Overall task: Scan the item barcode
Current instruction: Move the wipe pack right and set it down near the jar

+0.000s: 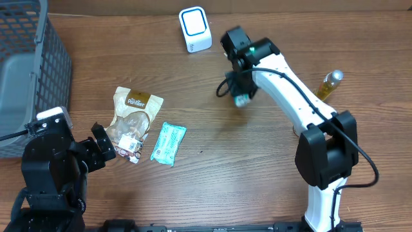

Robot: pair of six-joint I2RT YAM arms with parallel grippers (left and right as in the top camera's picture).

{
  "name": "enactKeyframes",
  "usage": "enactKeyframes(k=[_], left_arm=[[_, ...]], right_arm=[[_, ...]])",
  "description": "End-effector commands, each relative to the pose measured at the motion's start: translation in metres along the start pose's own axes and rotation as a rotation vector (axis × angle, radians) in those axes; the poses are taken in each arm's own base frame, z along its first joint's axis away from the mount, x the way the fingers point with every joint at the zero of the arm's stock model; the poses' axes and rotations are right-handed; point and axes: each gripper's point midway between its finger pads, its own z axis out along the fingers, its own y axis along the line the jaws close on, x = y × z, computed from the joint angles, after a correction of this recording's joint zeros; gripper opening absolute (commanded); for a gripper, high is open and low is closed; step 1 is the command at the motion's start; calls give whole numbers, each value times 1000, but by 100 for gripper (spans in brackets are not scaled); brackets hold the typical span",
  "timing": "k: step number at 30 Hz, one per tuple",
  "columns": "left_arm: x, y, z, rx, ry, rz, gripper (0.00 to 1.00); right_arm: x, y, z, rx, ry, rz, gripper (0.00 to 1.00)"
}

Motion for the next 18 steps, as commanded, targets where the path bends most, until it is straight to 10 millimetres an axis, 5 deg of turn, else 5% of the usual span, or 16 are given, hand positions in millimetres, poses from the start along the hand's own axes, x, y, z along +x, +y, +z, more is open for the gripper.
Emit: enactKeyframes(k=[1, 5, 8, 11, 18], left_arm=[[-3, 3, -2, -12, -12, -9, 99], [-3, 3, -2, -12, -12, -9, 100], [-3, 3, -2, -12, -12, -9, 100], [-3, 3, -2, -12, -12, -9, 100], [-3, 3, -2, -12, -12, -9, 99]], right_arm=[[20, -24, 26, 42, 78, 118, 4], [34, -48, 46, 55, 123, 173, 6], [38, -62, 54, 59, 133, 207, 22], [38, -72, 57, 62, 133, 232, 27], [14, -64, 33, 47, 66, 218, 42]])
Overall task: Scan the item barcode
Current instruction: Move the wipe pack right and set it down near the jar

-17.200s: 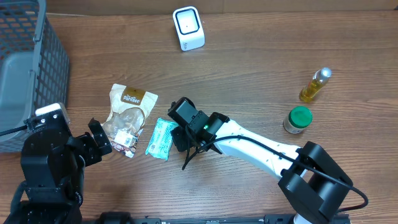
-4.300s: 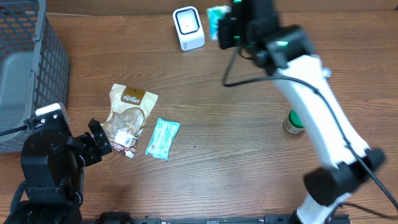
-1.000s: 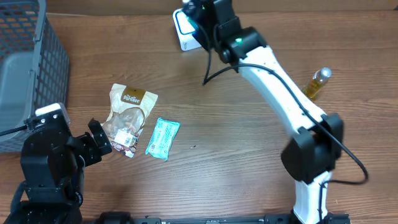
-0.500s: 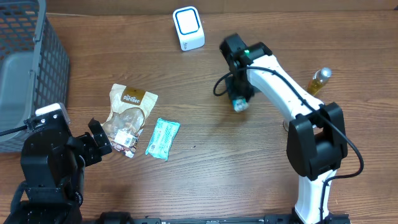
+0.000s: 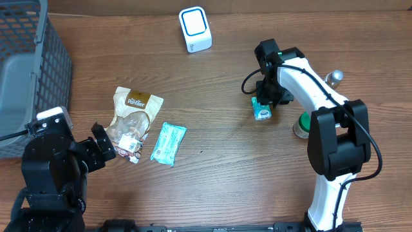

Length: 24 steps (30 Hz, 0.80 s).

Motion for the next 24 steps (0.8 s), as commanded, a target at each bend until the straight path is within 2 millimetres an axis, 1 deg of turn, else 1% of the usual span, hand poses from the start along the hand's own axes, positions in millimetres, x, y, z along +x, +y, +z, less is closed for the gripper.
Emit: enactKeyframes(k=[1, 2, 4, 6, 8, 9, 15, 17, 19, 21, 24], left_arm=[[-2, 3, -2, -12, -12, -9, 100], [-2, 3, -2, -12, -12, -9, 99], [-2, 3, -2, -12, -12, -9, 100], [-2, 3, -2, -12, -12, -9, 100], [-2, 3, -2, -12, -12, -9, 100], [-2, 3, -2, -12, -12, -8, 99], [-2, 3, -2, -12, -12, -9, 100], [-2, 3, -2, -12, -12, -8, 100], [-2, 3, -2, -12, -12, -9, 100], [-2, 3, -2, -12, -12, -9, 100], [-2, 3, -2, -12, -12, -9, 100]], right_arm=[[-19, 17, -31, -31, -85, -12, 41], [-21, 23, -36, -49, -93, -20, 39], [-18, 47, -43, -138, -87, -45, 36], [-10, 78, -47, -264, -63, -75, 34], [-2, 101, -49, -350, -45, -105, 28], [1, 111, -49, -373, -45, -119, 27], [11, 147, -38, -396, -80, -157, 27], [15, 151, -31, -367, -97, -175, 28], [15, 145, -23, -299, -116, -179, 29], [14, 134, -16, -230, -130, -176, 29], [17, 124, -7, -187, -120, -170, 29]])
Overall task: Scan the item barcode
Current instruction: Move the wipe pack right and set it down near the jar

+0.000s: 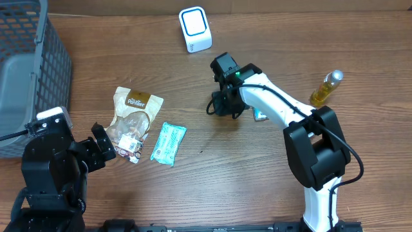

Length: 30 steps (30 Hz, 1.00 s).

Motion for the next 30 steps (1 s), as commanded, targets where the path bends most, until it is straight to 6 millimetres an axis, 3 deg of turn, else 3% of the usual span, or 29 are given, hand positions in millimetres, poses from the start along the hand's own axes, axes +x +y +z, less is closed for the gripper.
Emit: enactKeyframes(k=[1, 8, 19, 26, 30], left_arm=[[-2, 3, -2, -12, -12, -8, 100], [-2, 3, -2, -12, -12, -9, 100], [-2, 3, -2, -12, -12, -9, 100], [-2, 3, -2, -12, -12, -9, 100], [-3, 3, -2, -12, -12, -9, 99]], right_arm=[[1, -24, 0, 87, -15, 27, 29], [14, -83, 10, 240, 11, 152, 28], [27, -161, 7, 273, 79, 340, 29], [24, -158, 9, 222, 78, 346, 33], [17, -126, 13, 69, 76, 338, 33]])
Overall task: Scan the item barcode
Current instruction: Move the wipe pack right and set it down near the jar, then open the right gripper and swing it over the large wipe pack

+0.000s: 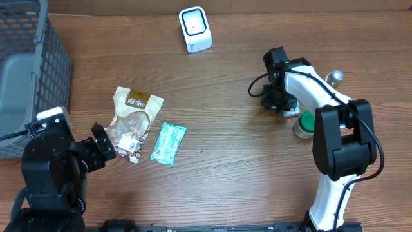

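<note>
The white barcode scanner with a blue-ringed face stands at the table's back middle. My right gripper is low over the table at the right, far from the scanner. A small teal and white box shows just at its right side, partly hidden by the wrist. Whether the fingers hold it cannot be told. My left gripper rests at the left, fingers spread, beside a brown snack bag. A teal wrapped pack lies right of the bag.
A grey wire basket fills the back left corner. A yellow bottle stands at the right, behind the right arm. A green round thing sits by the right arm's base.
My right gripper has moved from the table's middle to the right, onto the spot of the small teal box. The box now shows a little further right. The left arm is unmoved.
My right gripper held the small teal box in the air below the scanner. Then the box was down on the table at the right. Then the gripper was away to the left with the box left lying. Now it is back at the box.
</note>
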Robot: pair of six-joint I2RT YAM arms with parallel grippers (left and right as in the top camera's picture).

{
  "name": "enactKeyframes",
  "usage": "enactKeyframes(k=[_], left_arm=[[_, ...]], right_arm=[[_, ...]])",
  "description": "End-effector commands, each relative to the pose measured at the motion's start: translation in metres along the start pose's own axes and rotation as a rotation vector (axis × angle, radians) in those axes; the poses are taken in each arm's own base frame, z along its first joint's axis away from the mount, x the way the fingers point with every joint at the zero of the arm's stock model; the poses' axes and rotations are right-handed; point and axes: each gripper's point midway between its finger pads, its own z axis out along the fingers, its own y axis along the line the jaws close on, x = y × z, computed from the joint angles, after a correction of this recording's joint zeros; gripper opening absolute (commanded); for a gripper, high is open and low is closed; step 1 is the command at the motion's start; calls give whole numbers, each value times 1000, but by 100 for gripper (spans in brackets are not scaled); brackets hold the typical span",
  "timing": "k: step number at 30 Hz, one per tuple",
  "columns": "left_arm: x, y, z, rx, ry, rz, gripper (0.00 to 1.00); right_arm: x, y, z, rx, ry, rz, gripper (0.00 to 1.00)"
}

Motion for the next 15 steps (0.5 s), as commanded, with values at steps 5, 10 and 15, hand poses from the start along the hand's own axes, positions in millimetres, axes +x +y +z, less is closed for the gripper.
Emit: enactKeyframes(k=[5, 10, 15], left_arm=[[-2, 3, -2, -12, -12, -9, 99], [-2, 3, -2, -12, -12, -8, 100], [-2, 3, -2, -12, -12, -9, 99]], right_arm=[[37, 89, -11, -363, 120, -89, 34], [68, 139, -23, -466, 167, -193, 40], [102, 180, -29, -475, 173, -296, 47]])
